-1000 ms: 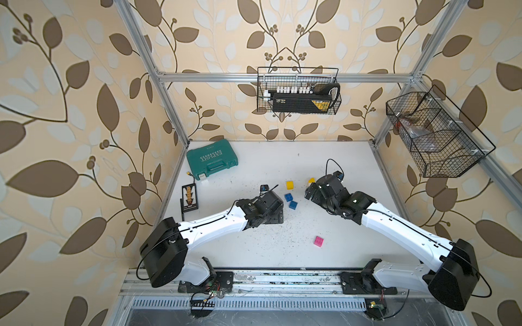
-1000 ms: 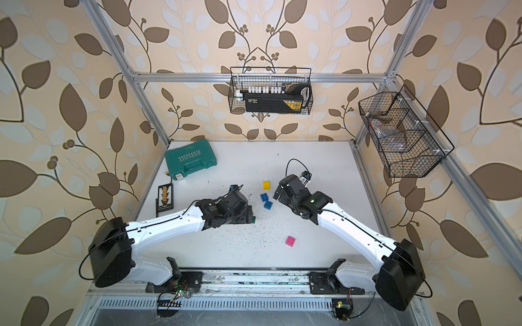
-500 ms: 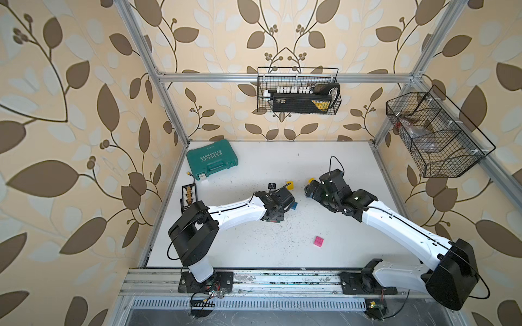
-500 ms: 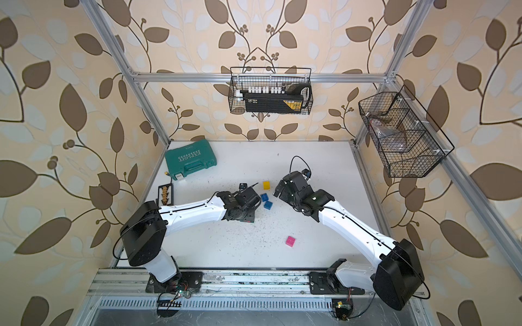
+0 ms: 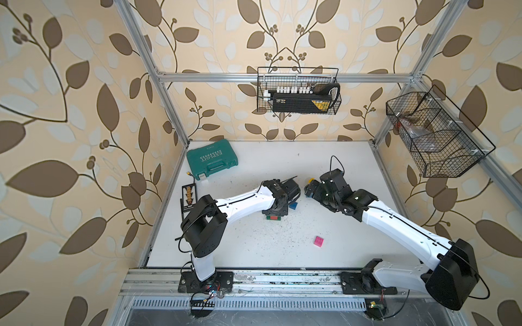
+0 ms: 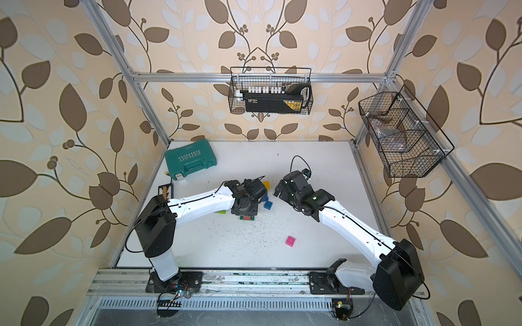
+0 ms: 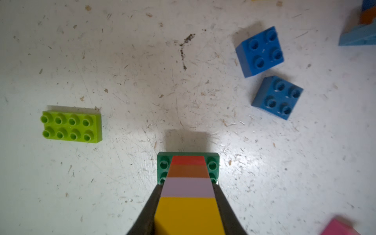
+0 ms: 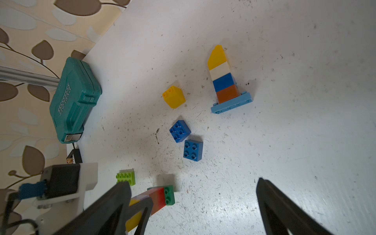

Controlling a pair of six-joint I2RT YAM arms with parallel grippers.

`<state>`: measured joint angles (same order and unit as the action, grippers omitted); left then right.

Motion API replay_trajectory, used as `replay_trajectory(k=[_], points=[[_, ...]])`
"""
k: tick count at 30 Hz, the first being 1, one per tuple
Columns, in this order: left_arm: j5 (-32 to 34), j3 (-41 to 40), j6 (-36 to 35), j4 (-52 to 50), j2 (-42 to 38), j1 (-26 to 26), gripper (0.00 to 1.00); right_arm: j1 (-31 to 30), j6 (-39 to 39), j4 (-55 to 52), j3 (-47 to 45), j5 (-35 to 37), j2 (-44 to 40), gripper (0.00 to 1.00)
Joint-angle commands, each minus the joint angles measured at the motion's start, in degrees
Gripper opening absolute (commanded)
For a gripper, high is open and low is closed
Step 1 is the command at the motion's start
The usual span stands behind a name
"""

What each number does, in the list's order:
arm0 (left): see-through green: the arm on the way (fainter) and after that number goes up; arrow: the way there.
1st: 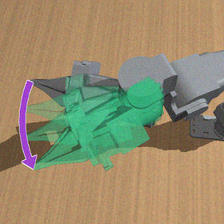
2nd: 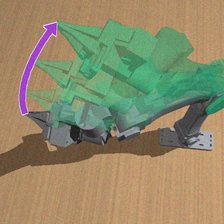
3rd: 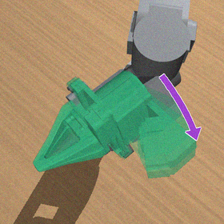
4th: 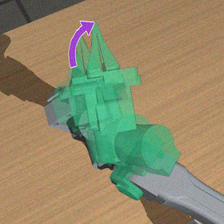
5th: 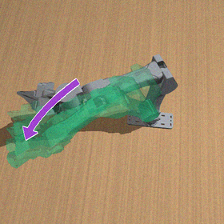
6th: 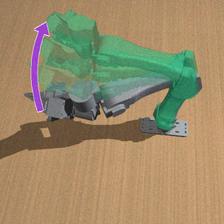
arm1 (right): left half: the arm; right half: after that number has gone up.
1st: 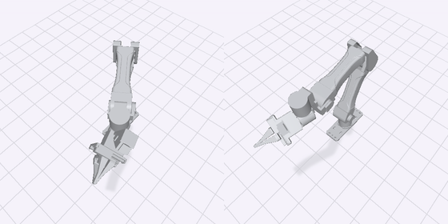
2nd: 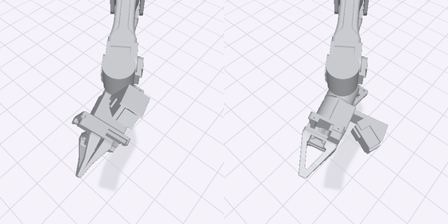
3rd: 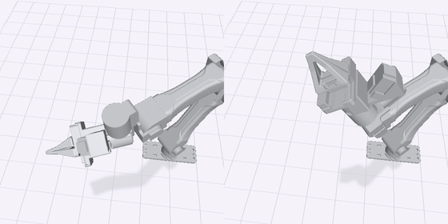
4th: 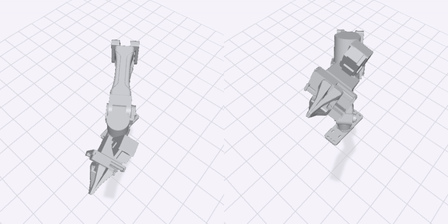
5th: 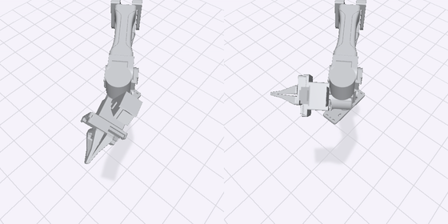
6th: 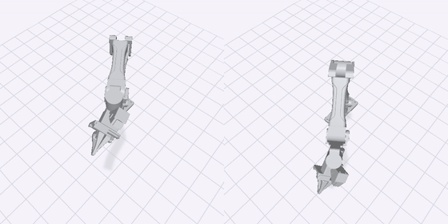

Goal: Assemble the number 1 with lego
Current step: Place the lego brick at the center of the board.

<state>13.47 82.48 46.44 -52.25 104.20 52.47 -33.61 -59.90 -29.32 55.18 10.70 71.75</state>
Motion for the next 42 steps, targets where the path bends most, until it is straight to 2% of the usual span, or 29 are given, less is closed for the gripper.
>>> replay_trajectory(k=[1, 4, 9, 14, 29, 38, 42], points=[[-5.94, 12.46, -4.34, -17.75, 2.79, -1.86, 0.30, 0.35, 0.75, -0.13, 0.10, -0.57, 0.25, 0.99], [-14.76, 19.21, -8.38, -26.09, 6.02, -4.90, 0.25, 0.49, 0.97, -0.08, 0.21, -1.78, 1.12, 0.99], [-28.71, 21.49, -12.96, -30.71, 8.71, -8.43, 0.27, 0.51, 1.46, -0.30, 0.65, -2.53, 1.90, 0.99], [-34.64, 21.78, -15.77, -32.18, 13.40, -9.53, 0.32, 0.55, 1.62, 0.14, 0.50, -3.43, 2.58, 0.99], [-36.00, 26.32, -20.95, -35.06, 25.64, -11.33, 0.34, 0.55, 2.20, 0.38, 1.34, -6.64, 5.17, 0.97], [-32.41, 29.28, -20.92, -35.57, 29.09, -11.51, 0.51, 0.56, 2.35, 0.23, 1.18, -6.30, 4.55, 0.97], [-27.13, 31.93, -17.31, -35.92, 27.24, -11.51, 0.66, 0.50, 2.33, 0.21, 0.93, -6.30, 4.03, 0.97]])
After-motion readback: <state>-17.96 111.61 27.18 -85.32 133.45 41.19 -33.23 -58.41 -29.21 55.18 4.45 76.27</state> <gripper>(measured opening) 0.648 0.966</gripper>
